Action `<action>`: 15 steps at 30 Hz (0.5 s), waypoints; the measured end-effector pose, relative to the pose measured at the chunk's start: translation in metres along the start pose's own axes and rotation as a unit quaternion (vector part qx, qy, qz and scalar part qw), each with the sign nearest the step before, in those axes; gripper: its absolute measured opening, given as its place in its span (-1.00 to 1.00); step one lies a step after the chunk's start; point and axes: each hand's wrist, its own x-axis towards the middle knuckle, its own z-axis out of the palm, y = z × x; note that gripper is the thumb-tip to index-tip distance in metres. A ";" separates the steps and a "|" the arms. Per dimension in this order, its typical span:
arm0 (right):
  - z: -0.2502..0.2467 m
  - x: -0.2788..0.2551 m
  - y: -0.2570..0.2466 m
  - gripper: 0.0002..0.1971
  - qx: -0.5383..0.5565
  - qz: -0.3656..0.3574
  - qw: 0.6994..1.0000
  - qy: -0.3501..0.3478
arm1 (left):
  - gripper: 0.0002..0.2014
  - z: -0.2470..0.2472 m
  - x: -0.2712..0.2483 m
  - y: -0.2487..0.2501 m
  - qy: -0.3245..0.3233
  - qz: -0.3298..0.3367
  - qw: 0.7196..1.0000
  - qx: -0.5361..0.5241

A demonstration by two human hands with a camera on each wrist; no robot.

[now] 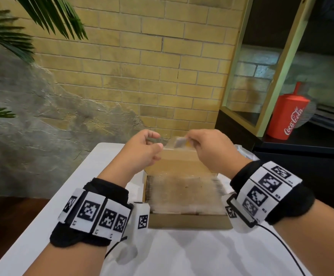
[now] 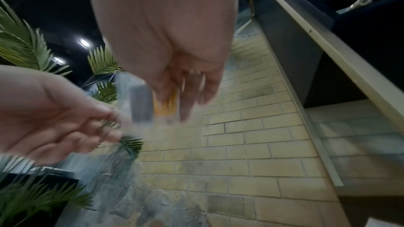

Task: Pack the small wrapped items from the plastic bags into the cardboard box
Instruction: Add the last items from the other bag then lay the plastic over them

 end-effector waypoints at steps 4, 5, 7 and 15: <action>0.008 0.002 0.016 -0.75 -0.030 0.030 0.976 -0.212 | -0.94 -0.007 0.000 -0.007 -0.019 -0.008 0.985 0.173; 0.013 0.001 0.020 -0.74 -0.028 0.033 0.968 -0.249 | -0.92 -0.008 -0.001 -0.007 -0.039 -0.017 0.975 0.218; 0.021 -0.003 0.023 -0.66 -0.024 0.052 0.954 -0.296 | -0.90 -0.010 -0.003 -0.007 -0.088 -0.040 0.950 0.299; 0.028 -0.009 0.025 -0.63 -0.030 0.057 0.967 -0.248 | -0.63 -0.006 -0.015 -0.003 -0.205 -0.100 0.871 0.434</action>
